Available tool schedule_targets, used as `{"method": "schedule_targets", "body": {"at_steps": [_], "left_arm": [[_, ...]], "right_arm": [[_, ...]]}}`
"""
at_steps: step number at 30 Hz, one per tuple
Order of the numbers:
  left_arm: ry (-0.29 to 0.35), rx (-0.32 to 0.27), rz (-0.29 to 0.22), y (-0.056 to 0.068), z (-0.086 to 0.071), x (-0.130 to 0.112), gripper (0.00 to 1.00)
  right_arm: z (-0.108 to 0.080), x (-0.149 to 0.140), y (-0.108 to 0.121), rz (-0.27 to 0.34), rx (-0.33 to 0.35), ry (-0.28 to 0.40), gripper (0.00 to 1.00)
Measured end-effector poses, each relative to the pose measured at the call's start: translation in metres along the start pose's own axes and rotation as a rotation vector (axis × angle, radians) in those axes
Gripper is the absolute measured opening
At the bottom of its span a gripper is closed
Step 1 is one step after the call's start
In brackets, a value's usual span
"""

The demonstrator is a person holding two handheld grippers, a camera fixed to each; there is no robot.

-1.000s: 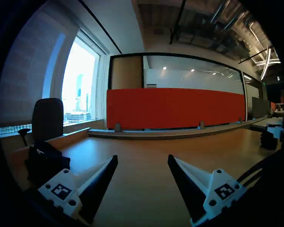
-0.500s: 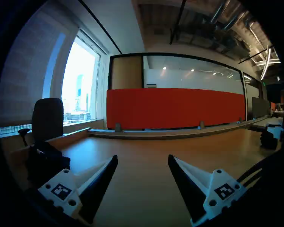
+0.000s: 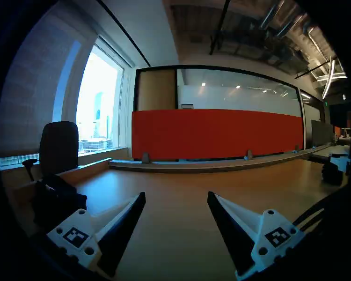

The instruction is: Fold towel

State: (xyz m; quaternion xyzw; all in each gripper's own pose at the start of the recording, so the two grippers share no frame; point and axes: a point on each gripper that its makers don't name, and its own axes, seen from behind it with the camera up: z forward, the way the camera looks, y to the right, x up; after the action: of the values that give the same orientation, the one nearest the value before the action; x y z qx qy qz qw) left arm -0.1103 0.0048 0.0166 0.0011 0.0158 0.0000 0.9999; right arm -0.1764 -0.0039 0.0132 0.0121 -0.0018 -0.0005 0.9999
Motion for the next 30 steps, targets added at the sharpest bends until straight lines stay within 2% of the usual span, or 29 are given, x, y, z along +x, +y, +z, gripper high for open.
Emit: {"method": "schedule_targets", "body": {"at_steps": [30], "left_arm": [[-0.002,0.0,-0.003,-0.0017,0.0003,0.0033,0.98]], "right_arm": [[-0.0003,-0.0006,0.0003,0.0,0.0,0.0,1.0]]}}
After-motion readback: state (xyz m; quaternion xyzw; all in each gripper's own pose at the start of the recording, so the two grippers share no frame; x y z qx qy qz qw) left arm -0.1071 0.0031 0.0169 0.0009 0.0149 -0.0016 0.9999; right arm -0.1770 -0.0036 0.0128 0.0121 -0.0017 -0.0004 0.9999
